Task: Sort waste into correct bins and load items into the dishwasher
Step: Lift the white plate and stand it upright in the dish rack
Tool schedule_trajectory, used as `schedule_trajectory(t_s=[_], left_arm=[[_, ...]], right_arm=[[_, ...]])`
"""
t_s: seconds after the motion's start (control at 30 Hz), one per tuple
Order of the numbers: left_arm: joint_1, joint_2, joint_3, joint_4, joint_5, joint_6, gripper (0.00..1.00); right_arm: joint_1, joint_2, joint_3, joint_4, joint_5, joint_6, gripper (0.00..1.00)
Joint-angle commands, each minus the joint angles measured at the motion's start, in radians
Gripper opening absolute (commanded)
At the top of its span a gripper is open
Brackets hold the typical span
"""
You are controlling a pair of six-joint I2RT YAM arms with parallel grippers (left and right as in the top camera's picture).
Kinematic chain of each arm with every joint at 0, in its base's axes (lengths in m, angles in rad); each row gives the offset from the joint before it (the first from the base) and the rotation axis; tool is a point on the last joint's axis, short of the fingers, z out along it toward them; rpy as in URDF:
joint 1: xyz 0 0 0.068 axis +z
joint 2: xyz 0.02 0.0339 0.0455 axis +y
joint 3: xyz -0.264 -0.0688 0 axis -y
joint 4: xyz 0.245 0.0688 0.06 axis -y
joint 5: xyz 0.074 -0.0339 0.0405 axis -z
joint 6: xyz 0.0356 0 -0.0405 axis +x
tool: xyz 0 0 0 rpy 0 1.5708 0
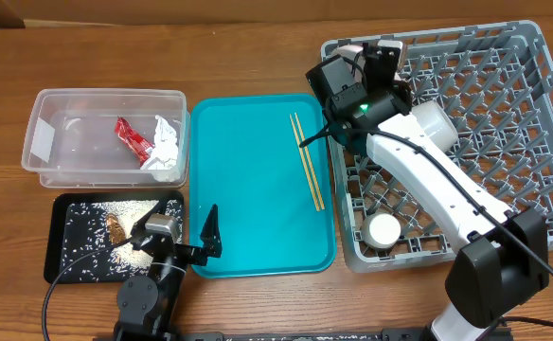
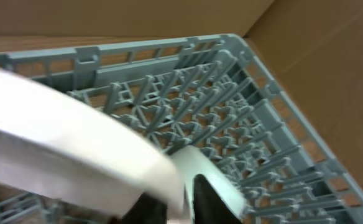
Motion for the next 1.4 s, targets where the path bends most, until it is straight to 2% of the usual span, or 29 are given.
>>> schedule_trajectory(t_s=[0.0, 0.27, 0.47, 0.53, 0.6, 0.7, 0.73, 0.8, 0.97, 1.2, 1.23, 1.37], left_arm=[[0.006, -0.01, -0.006, 0.001, -0.011, 0.02, 1.0], [0.006, -0.01, -0.006, 0.001, -0.011, 0.02, 1.0], [0.006, -0.01, -0.006, 0.001, -0.011, 0.02, 1.0], [0.006, -0.01, -0.006, 0.001, -0.011, 0.02, 1.0], [0.006, -0.01, -0.006, 0.001, -0.011, 0.02, 1.0], [0.006, -0.01, -0.006, 0.001, -0.011, 0.02, 1.0], [0.006, -0.01, -0.006, 0.001, -0.011, 0.02, 1.0], [0.006, -0.01, -0.006, 0.001, -0.011, 0.02, 1.0], [0.006, -0.01, -0.006, 0.001, -0.011, 0.02, 1.0], [0.006, -0.01, -0.006, 0.001, -0.011, 0.02, 1.0], [0.006, -0.01, -0.006, 0.001, -0.011, 0.02, 1.0], [0.006, -0.01, -0.006, 0.001, -0.011, 0.02, 1.0]], right_arm=[[0.004, -0.006, 0.002, 0.018, -0.066, 0.002, 0.04], [0.003, -0.006, 0.002, 0.024, -0.065, 0.002, 0.04], [-0.024, -0.006, 0.003, 0.047, 0.057, -0.005, 0.04], [-0.027, -0.006, 0.003, 0.07, 0.066, -0.073, 0.04], [-0.027, -0.006, 0.003, 0.098, 0.022, -0.212, 0.05], [-0.026, -0.01, 0.005, 0.099, -0.056, -0.333, 0.22], [-0.024, -0.014, 0.006, 0.096, -0.087, -0.352, 0.33], [-0.021, -0.023, 0.01, 0.092, -0.114, -0.355, 0.42], [-0.017, -0.079, 0.027, 0.092, -0.228, -0.359, 0.52], [-0.063, -0.21, 0.083, 0.095, -0.503, -0.457, 0.73], [-0.101, -0.229, 0.098, 0.091, -0.607, -0.505, 0.78], [-0.231, -0.224, 0.105, 0.069, -0.942, -0.623, 0.78]])
